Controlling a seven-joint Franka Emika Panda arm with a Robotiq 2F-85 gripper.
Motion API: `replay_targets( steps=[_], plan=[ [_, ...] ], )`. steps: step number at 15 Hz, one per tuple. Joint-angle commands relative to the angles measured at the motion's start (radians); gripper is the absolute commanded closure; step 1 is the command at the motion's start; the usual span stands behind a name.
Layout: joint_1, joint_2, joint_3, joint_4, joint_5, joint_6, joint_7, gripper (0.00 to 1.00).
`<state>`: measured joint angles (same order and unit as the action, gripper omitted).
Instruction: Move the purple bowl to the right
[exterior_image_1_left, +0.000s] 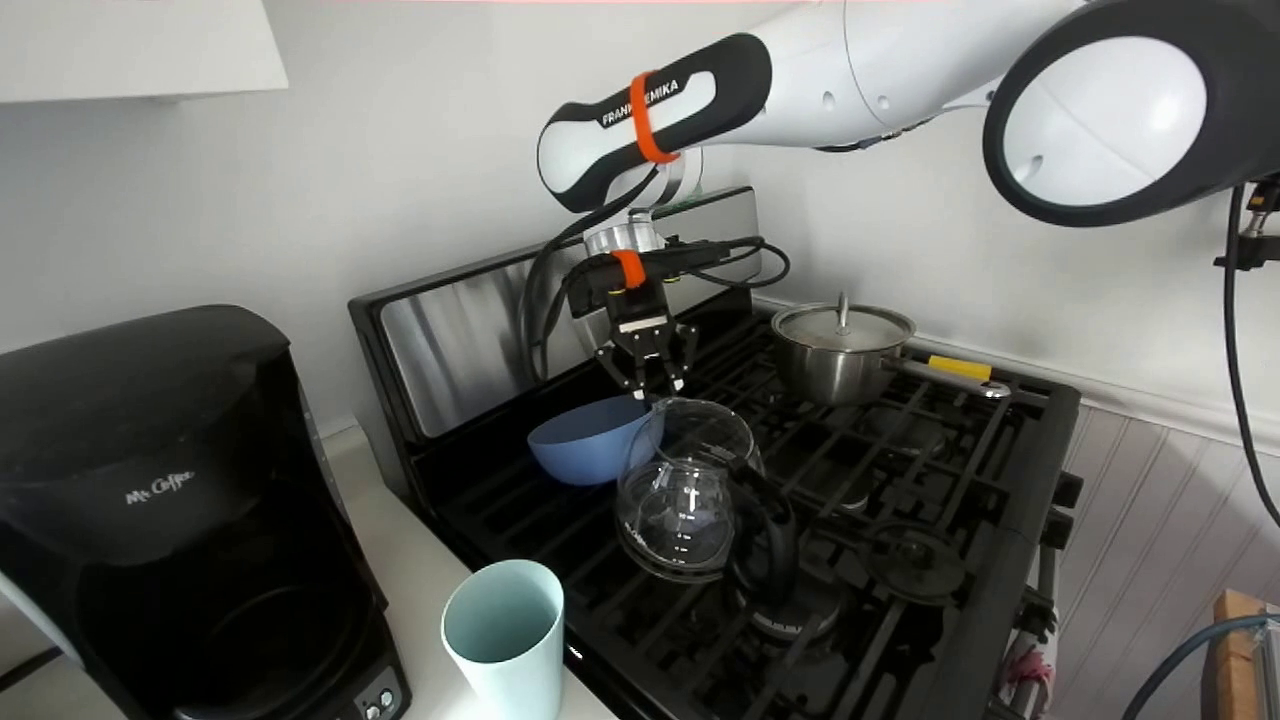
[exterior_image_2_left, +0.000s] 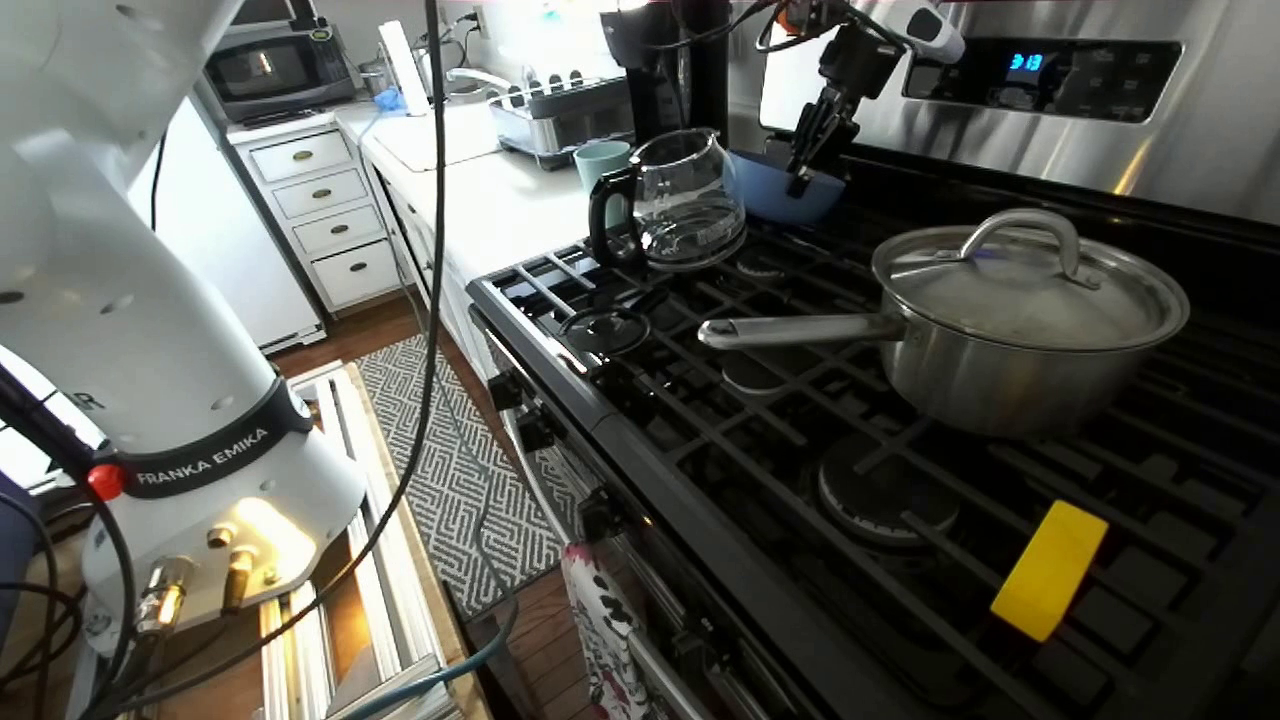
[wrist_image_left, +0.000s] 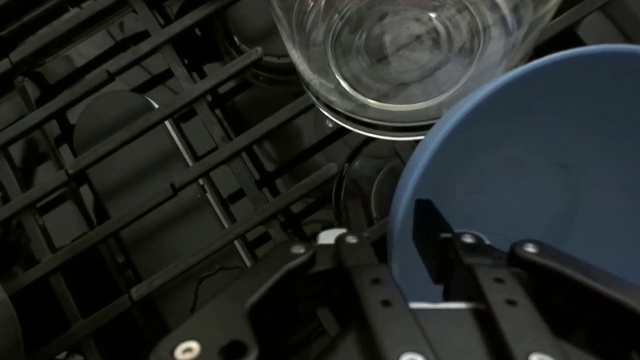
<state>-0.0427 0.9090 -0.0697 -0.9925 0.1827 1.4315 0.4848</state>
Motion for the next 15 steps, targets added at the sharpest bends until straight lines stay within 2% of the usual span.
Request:
replay_targets(
  steps=[1, 2, 3, 4, 5, 9, 15],
  plan=[
    [-0.008, 0.007, 0.008, -0.007, 0.011, -0.011, -0.026, 0.37],
    [-0.010, 0.008, 0.009, -0.013, 0.012, 0.001, -0.027, 0.29],
    [-0.010, 0.010, 0.009, -0.014, 0.014, 0.006, -0.027, 0.73],
    [-0.009, 0.011, 0.008, -0.014, 0.012, 0.010, -0.030, 0.69],
    [-0.009, 0.012, 0.008, -0.014, 0.012, 0.012, -0.032, 0.71],
    [-0.010, 0.011, 0.007, -0.015, 0.013, 0.017, -0.034, 0.98],
    [-0.013, 0.002, 0.007, -0.018, 0.015, 0.040, -0.035, 0.99]
  ],
)
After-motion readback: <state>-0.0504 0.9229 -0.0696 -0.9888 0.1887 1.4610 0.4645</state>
